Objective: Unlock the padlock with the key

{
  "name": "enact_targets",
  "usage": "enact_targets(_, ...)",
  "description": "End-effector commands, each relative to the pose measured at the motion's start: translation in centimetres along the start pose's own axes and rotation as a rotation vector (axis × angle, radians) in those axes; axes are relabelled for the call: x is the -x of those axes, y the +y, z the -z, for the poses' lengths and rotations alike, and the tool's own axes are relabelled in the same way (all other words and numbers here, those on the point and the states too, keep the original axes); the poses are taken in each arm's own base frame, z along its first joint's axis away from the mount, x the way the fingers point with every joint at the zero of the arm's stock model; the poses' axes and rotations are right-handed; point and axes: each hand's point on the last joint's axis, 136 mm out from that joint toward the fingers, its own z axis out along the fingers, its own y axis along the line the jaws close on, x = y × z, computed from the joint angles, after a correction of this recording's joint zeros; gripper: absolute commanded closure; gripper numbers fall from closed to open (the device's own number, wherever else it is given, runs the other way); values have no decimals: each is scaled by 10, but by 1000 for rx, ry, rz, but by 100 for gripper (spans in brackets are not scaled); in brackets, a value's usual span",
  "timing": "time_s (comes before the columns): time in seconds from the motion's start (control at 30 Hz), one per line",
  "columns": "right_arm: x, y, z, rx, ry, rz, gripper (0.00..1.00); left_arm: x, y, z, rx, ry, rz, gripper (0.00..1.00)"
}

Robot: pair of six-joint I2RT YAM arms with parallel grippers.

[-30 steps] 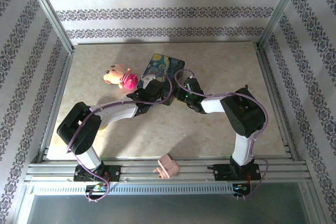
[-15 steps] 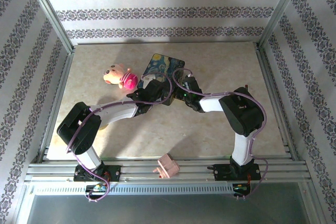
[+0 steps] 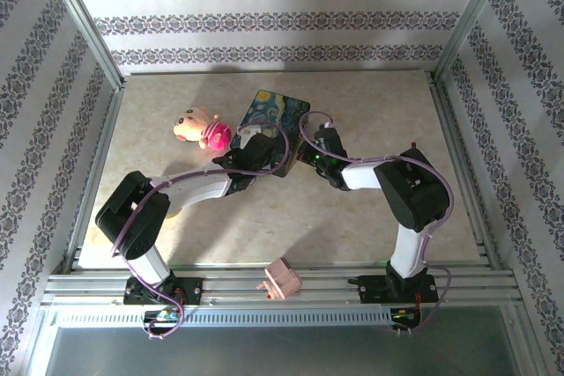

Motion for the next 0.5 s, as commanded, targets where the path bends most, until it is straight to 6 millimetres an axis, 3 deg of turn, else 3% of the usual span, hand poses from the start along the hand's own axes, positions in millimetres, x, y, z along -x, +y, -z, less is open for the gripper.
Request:
enact_targets(0.0,18,1,6,30,-48,-42,100,-82,37,-10,100,278,-128,35)
enact_targets(0.23,24,2,7,41,-58,-52,100,-85,39,-10,103,284,-128,35)
enact_targets(0.47,24,-10,30,14,-63,-42,100,-81,43,-6,116,264,-137,35)
